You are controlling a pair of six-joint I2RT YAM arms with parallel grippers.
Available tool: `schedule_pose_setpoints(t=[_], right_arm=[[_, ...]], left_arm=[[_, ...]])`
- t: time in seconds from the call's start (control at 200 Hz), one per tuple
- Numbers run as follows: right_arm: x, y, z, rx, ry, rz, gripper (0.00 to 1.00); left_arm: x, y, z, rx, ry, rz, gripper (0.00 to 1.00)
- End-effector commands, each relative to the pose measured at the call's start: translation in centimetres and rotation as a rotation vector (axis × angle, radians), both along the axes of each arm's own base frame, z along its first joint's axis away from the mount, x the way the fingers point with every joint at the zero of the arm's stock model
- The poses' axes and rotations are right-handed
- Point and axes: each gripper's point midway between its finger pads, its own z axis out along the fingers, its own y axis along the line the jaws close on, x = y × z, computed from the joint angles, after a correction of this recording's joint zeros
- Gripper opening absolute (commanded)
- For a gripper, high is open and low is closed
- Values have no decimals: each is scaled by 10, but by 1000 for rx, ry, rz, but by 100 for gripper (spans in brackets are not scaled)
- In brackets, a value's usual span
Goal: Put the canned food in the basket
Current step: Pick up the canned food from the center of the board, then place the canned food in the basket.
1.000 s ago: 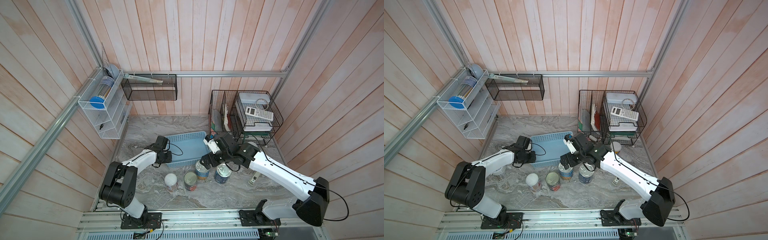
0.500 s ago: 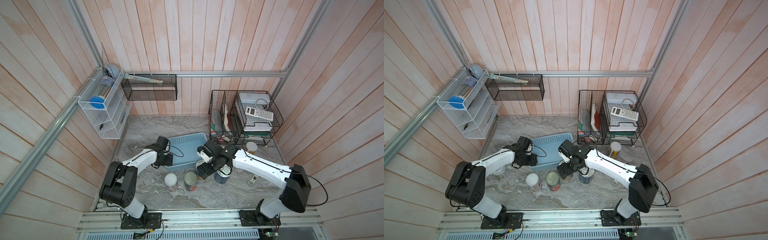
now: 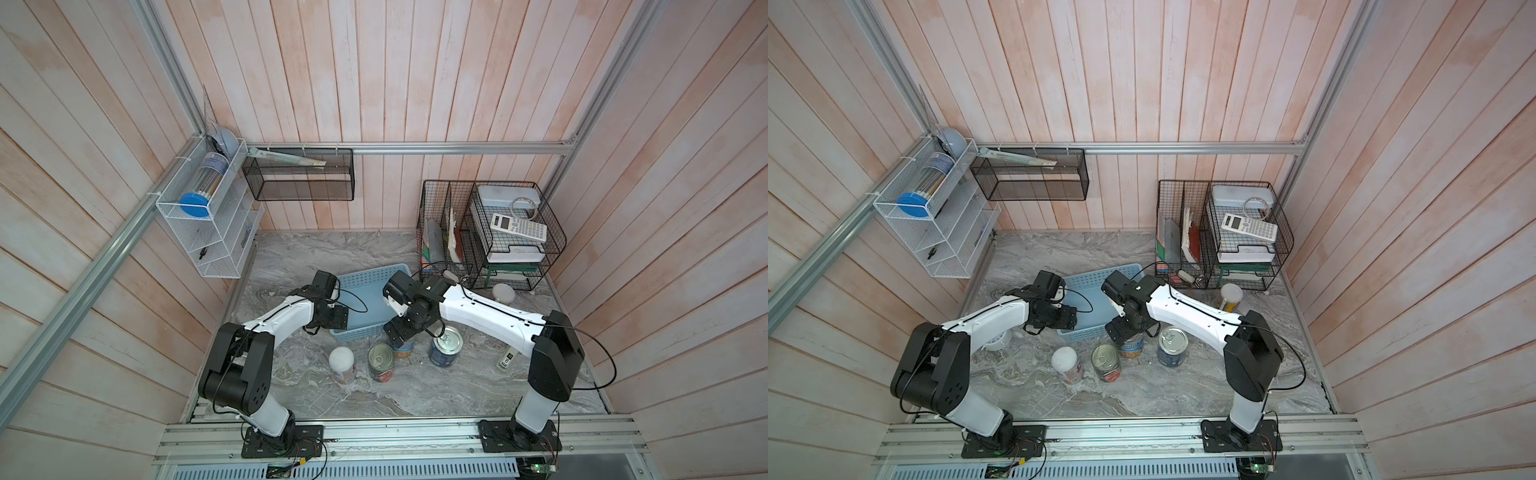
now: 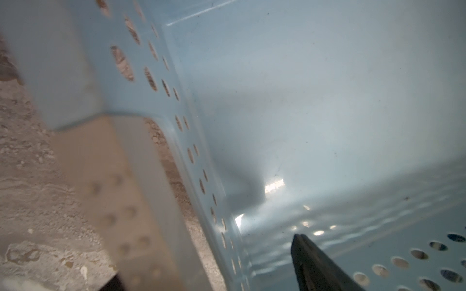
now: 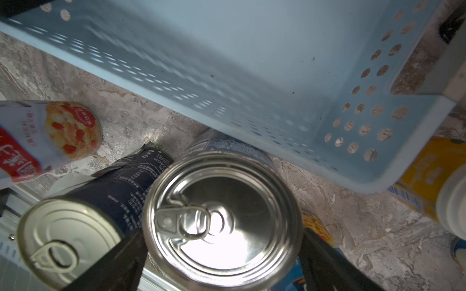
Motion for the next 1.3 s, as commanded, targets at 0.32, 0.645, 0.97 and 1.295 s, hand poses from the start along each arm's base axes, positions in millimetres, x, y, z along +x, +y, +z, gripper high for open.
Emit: schedule_pose_setpoints(t=[0.32, 0.645, 0.97, 1.295], right_arm=[[14, 0, -27, 6, -15, -31, 98], [12, -10, -21, -19, -38, -31, 72], [8, -24, 93, 29, -166, -34, 56], [135, -6, 183, 262, -462, -128, 56]], left_arm=[[13, 1, 11, -13, -46, 5, 84], [13, 4, 10, -11, -46, 12, 84], [14, 5, 6, -10, -34, 17, 84], [12, 1, 2, -30, -18, 0, 81]])
